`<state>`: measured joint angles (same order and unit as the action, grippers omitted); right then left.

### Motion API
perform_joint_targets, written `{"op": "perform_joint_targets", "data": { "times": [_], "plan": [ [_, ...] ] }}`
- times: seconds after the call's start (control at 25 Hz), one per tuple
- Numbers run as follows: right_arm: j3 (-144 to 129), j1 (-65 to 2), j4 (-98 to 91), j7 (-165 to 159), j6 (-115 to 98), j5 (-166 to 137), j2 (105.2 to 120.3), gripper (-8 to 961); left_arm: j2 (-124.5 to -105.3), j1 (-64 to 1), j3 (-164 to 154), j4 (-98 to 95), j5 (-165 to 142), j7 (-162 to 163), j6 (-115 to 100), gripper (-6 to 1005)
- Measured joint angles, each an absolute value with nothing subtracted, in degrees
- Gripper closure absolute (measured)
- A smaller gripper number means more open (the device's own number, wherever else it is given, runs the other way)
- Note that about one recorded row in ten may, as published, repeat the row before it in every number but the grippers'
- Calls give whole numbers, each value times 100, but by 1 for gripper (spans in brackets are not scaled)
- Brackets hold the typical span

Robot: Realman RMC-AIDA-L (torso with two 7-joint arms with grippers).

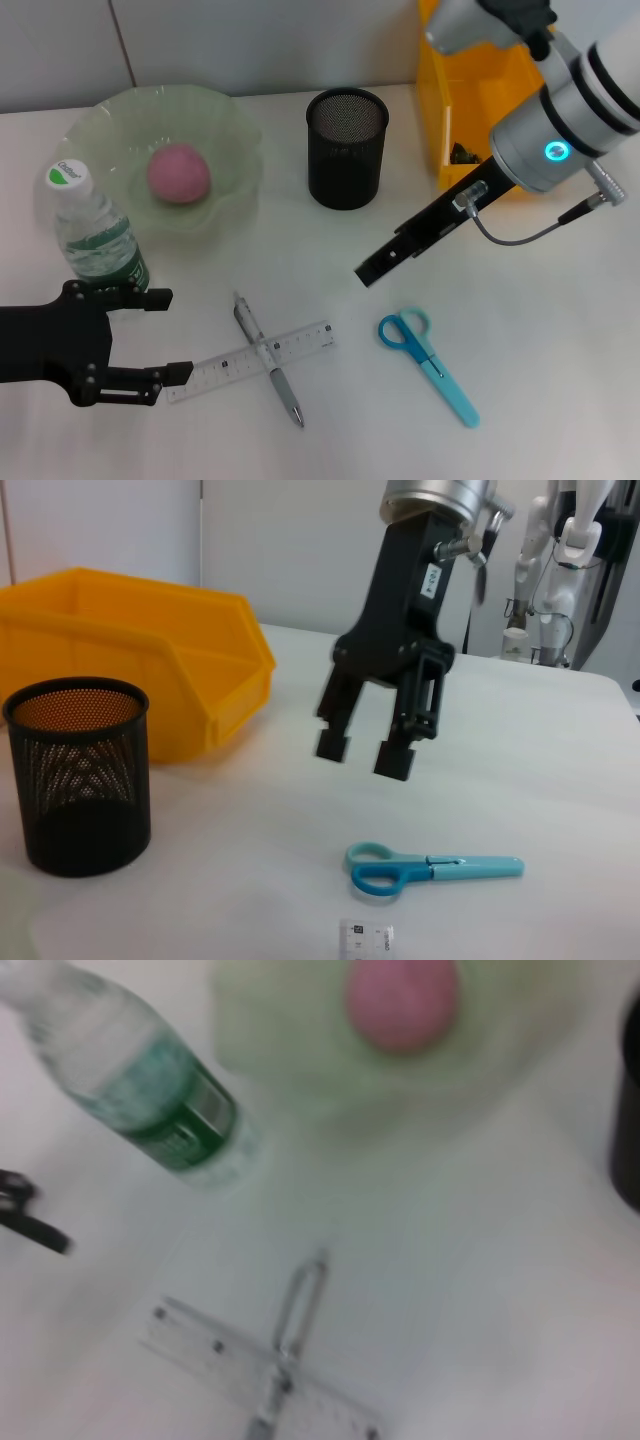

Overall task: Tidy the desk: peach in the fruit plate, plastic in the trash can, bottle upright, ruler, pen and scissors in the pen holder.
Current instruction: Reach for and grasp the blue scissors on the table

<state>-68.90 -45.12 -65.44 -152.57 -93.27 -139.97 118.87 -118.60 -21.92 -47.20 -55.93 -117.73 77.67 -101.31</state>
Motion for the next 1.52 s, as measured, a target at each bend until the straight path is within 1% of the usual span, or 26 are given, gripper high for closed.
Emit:
{"op": "perform_joint_targets", "data": {
  "times": [0.08, 0.4, 0.68, 1.52],
  "plan": [
    [-7094, -4780, -6526, -16044, -9609, -14480, 11904, 123, -11860, -2185, -4719, -5583, -11773, 7752, -10120, 144],
    [-7786, -4948, -6432, -16881, -9743, -14941, 11935, 123, -11857, -2139, -4709, -5494, -11705, 7726, -10118, 146],
    [-7915, -5137, -5768, -16926, -9676, -14890, 11969, 124, -11839, -2135, -4710, -5514, -11645, 7725, -10121, 147],
    [-8263, -5089, -5370, -16814, -9218, -14804, 11965, 123, -11846, -2180, -4649, -5509, -11552, 7725, -10121, 152]
  ]
}}
